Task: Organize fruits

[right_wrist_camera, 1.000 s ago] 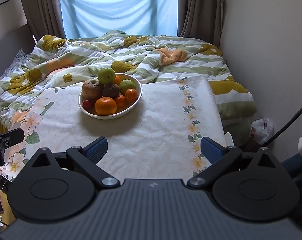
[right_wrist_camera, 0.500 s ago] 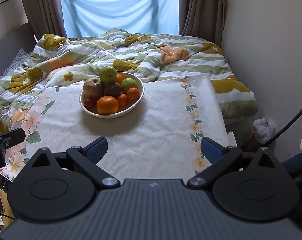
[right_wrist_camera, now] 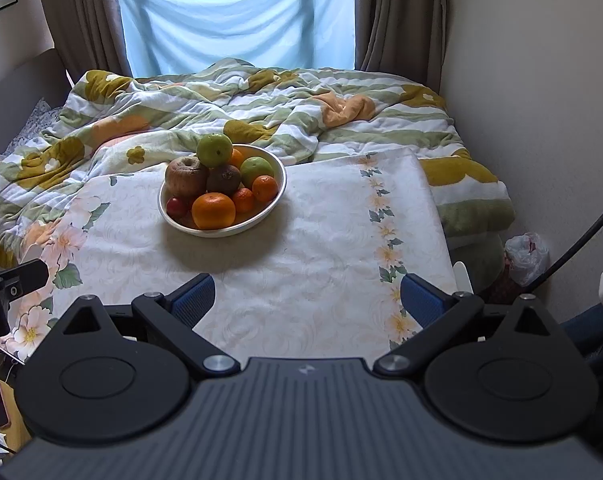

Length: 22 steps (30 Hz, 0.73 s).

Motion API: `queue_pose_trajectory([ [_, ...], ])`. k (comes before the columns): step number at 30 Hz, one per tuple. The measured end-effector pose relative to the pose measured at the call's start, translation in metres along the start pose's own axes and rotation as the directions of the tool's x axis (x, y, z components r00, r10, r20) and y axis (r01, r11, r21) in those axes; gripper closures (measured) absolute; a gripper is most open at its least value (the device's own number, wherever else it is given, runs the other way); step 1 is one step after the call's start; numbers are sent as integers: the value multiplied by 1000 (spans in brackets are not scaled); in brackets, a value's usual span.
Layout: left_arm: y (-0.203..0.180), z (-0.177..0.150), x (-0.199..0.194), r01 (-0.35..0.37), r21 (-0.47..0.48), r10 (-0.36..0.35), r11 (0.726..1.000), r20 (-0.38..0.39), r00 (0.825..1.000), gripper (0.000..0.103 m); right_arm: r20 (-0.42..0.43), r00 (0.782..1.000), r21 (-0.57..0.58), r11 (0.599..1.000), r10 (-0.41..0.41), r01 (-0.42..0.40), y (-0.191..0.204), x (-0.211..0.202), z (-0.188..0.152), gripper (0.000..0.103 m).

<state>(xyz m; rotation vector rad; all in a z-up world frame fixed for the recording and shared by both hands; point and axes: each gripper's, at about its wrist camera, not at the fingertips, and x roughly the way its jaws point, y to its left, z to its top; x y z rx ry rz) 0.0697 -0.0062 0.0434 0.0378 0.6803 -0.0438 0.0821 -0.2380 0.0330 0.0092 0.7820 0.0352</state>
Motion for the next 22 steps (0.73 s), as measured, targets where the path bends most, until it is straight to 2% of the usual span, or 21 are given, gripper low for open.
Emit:
queue_pose_trajectory([
  [22,-1,2,2,-2,-4,2,1000,23,1000,0,1,1000,5,1000,2,-2,-2,3,0,0],
])
